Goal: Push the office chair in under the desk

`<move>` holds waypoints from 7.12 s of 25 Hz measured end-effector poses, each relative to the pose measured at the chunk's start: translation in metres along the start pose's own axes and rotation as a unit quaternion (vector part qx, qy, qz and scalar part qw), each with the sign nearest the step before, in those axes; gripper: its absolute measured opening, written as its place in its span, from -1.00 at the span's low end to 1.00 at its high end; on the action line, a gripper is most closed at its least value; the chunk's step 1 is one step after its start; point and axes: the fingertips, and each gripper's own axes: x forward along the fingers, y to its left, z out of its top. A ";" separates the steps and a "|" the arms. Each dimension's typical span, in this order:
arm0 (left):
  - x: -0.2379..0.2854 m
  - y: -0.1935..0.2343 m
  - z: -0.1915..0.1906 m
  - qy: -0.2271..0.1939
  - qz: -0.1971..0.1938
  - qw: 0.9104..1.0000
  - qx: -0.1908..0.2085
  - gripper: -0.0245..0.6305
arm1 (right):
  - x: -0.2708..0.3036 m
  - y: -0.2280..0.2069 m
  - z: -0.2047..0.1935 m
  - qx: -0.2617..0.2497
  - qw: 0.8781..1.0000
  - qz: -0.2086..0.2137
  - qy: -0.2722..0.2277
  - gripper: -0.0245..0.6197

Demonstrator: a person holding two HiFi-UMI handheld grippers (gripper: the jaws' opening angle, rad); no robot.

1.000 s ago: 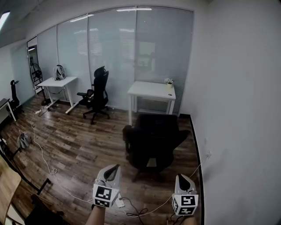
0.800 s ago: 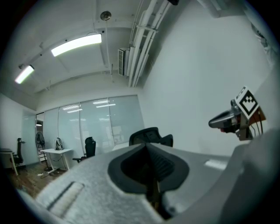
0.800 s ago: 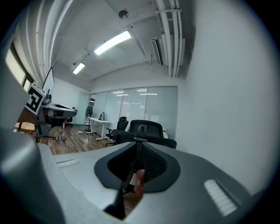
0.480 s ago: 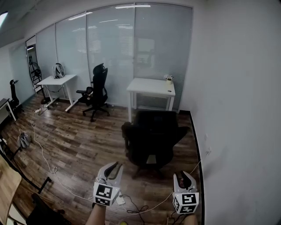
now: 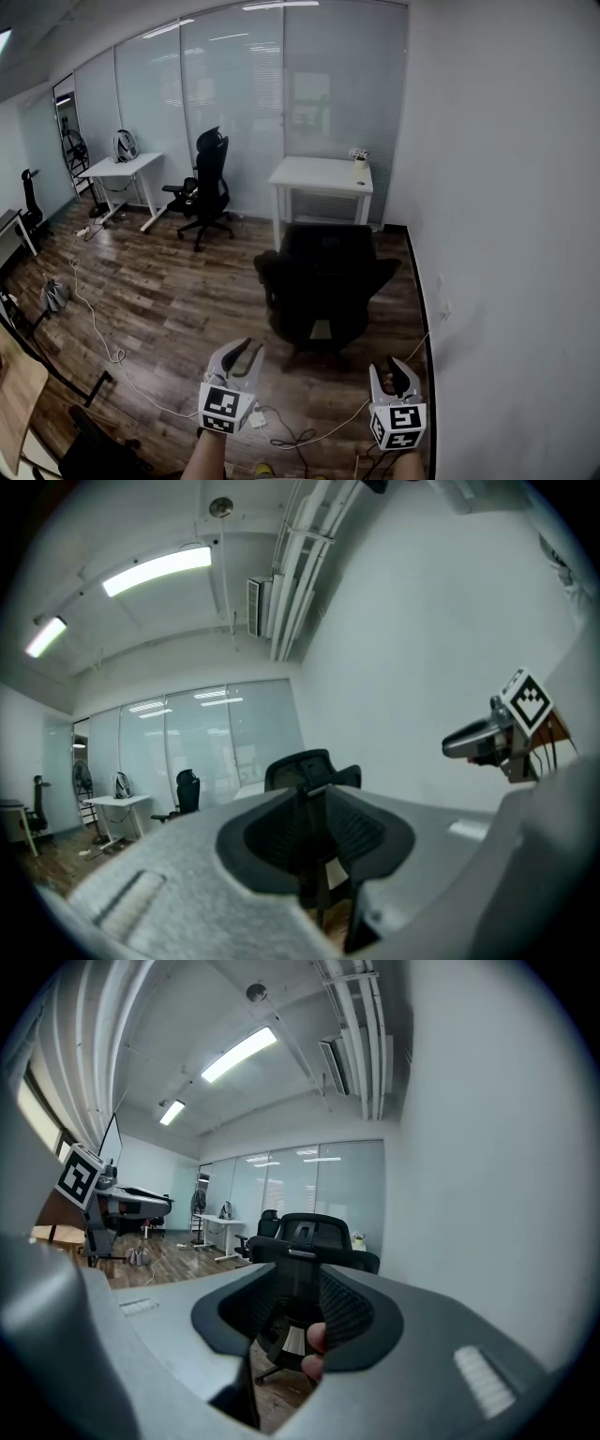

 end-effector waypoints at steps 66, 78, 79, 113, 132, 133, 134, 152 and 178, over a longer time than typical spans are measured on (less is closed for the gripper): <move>0.420 0.136 -0.098 0.108 -0.203 0.966 0.117 -0.56 | 0.417 -0.141 0.001 -0.135 0.984 0.083 0.086 -0.48; 0.439 0.131 -0.124 0.198 -0.263 0.906 0.267 -0.39 | 0.440 -0.160 -0.023 -0.319 0.918 0.139 0.191 -0.41; 0.442 0.130 -0.125 0.203 -0.266 0.902 0.273 -0.37 | 0.443 -0.162 -0.025 -0.327 0.913 0.145 0.197 -0.41; 0.464 0.122 -0.159 0.273 -0.330 0.823 0.374 -0.44 | 0.486 -0.172 -0.074 -0.512 0.786 0.190 0.289 -0.34; 0.544 0.166 -0.164 0.265 -0.328 0.823 0.380 -0.43 | 0.570 -0.194 -0.065 -0.505 0.800 0.162 0.282 -0.31; 0.553 0.169 -0.164 0.265 -0.328 0.823 0.380 -0.43 | 0.578 -0.198 -0.064 -0.505 0.800 0.161 0.282 -0.30; 0.562 0.173 -0.164 0.265 -0.328 0.823 0.380 -0.43 | 0.586 -0.201 -0.063 -0.504 0.801 0.161 0.280 -0.30; 0.712 0.247 -0.174 0.276 -0.307 0.831 0.372 -0.38 | 0.754 -0.255 -0.048 -0.510 0.796 0.185 0.268 -0.30; 0.928 0.424 -0.197 0.225 -0.310 0.835 0.395 -0.35 | 1.009 -0.271 -0.007 -0.500 0.811 0.133 0.272 -0.29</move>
